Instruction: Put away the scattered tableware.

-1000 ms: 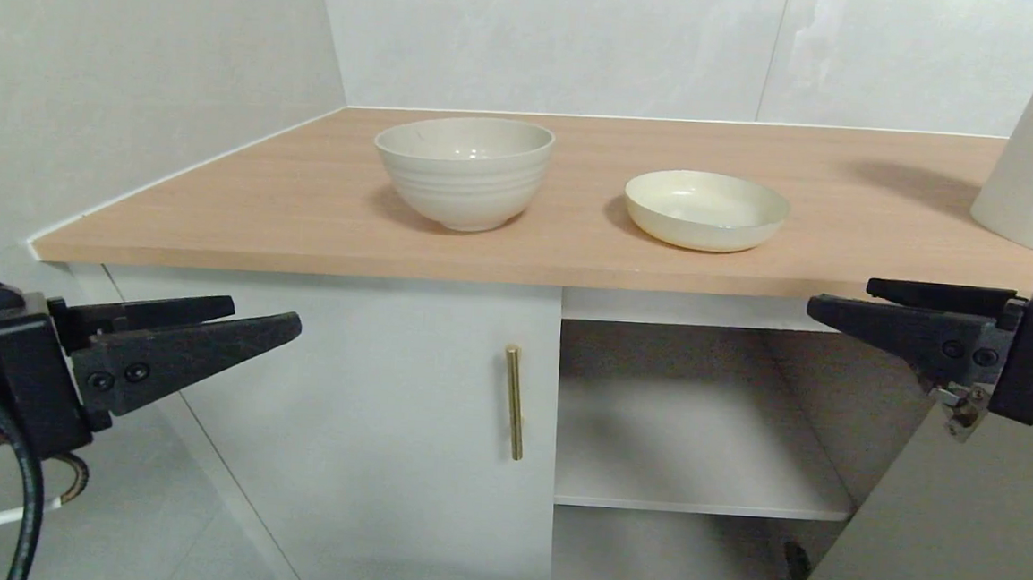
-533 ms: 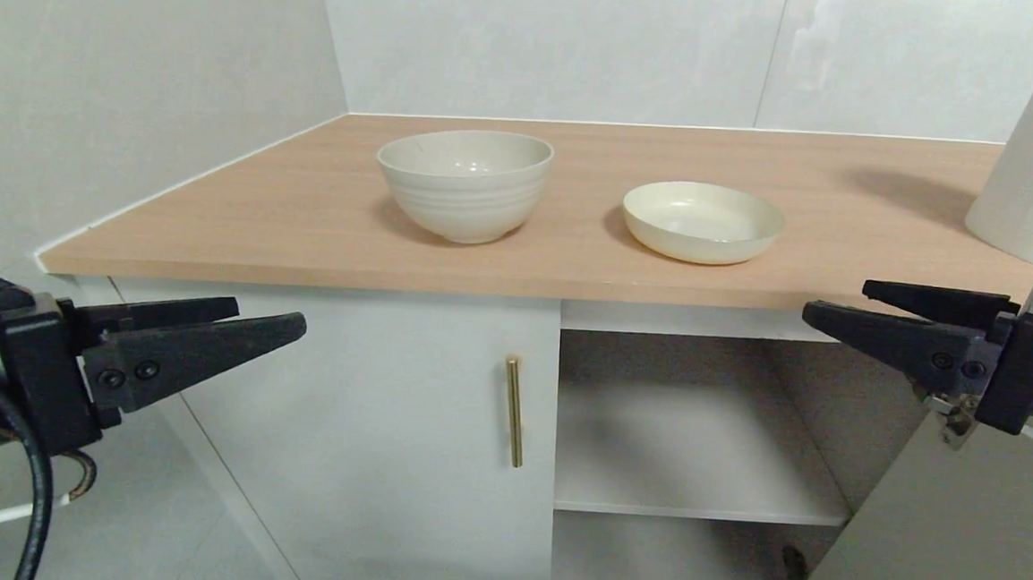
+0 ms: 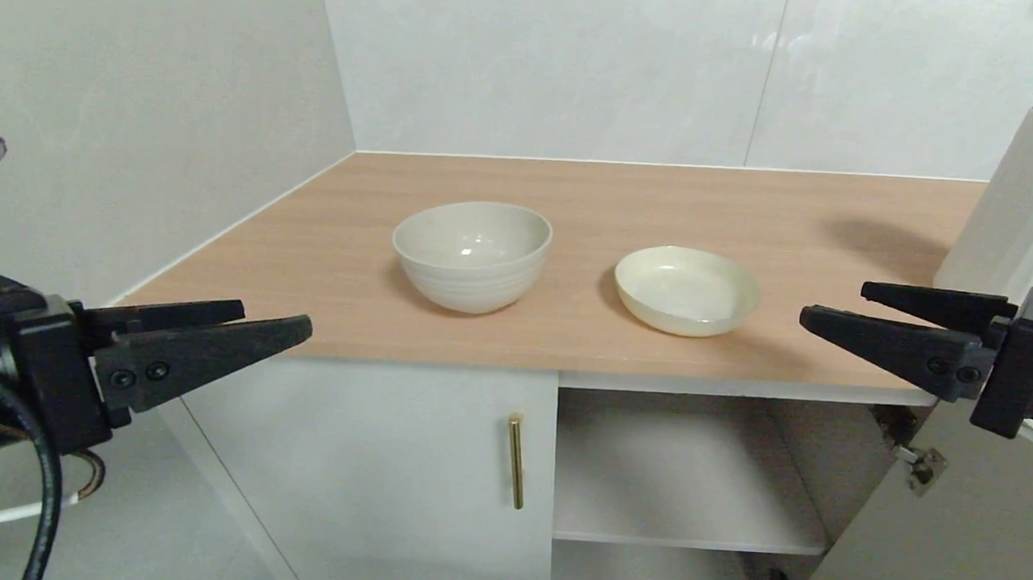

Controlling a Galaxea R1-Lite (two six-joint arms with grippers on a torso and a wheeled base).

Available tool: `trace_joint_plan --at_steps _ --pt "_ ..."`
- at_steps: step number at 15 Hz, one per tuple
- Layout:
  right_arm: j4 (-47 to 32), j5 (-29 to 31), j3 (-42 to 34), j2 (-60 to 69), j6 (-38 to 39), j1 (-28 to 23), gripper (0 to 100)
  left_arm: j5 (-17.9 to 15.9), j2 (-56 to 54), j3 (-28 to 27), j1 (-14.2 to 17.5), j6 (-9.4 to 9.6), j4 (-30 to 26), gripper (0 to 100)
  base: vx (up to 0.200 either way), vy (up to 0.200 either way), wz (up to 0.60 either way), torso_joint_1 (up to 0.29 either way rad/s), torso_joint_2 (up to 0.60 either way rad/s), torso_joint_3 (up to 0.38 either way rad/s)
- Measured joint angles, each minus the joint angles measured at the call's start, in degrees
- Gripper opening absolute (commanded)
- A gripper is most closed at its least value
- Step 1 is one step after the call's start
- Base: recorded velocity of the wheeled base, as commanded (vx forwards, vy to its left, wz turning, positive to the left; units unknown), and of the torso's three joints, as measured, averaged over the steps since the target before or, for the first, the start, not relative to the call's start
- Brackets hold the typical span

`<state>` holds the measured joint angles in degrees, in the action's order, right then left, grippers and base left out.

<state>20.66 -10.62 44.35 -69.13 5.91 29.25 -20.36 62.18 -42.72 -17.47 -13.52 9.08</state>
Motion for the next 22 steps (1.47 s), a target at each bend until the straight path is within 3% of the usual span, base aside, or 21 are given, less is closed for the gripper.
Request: trace_joint_plan --at_steps 5,8,11,14,17,19,22 --pt "0.79 0.02 -0.04 -1.29 -0.79 0.00 100 -0.11 0.90 -0.33 -0.05 0.00 0.06 100 0.000 0.000 0.00 0.129 -0.33 -0.204" --pt "2.40 1.43 2.84 -4.33 -0.52 -0.12 100 0.30 2.84 -3.91 0.00 -0.46 -0.55 100 0.000 0.000 0.00 0.014 -0.02 -0.015" --pt "-8.27 8.00 12.46 -8.98 0.21 -0.17 100 1.67 6.61 -10.78 -0.05 -2.71 -3.06 100 0.000 0.000 0.00 0.000 0.00 0.000" --pt "-23.34 14.18 27.06 -15.37 8.34 -0.17 100 7.53 13.28 -21.67 -0.17 -5.19 -16.99 100 0.000 0.000 0.00 0.000 0.00 0.000" --pt "-27.86 21.07 31.94 -21.96 12.53 -0.65 100 12.64 20.42 -27.87 -1.00 -13.54 -18.30 100 0.000 0.000 0.00 0.000 0.00 0.000" --pt "-28.05 24.95 33.02 -24.81 12.64 -0.61 100 20.54 24.99 -30.82 -1.90 -15.13 -18.41 100 0.000 0.000 0.00 0.000 0.00 0.000" --pt "-27.94 26.40 33.84 -27.33 12.75 -0.54 100 28.12 30.15 -32.83 -4.74 -15.32 -18.21 100 0.000 0.000 0.00 0.000 0.00 0.000"
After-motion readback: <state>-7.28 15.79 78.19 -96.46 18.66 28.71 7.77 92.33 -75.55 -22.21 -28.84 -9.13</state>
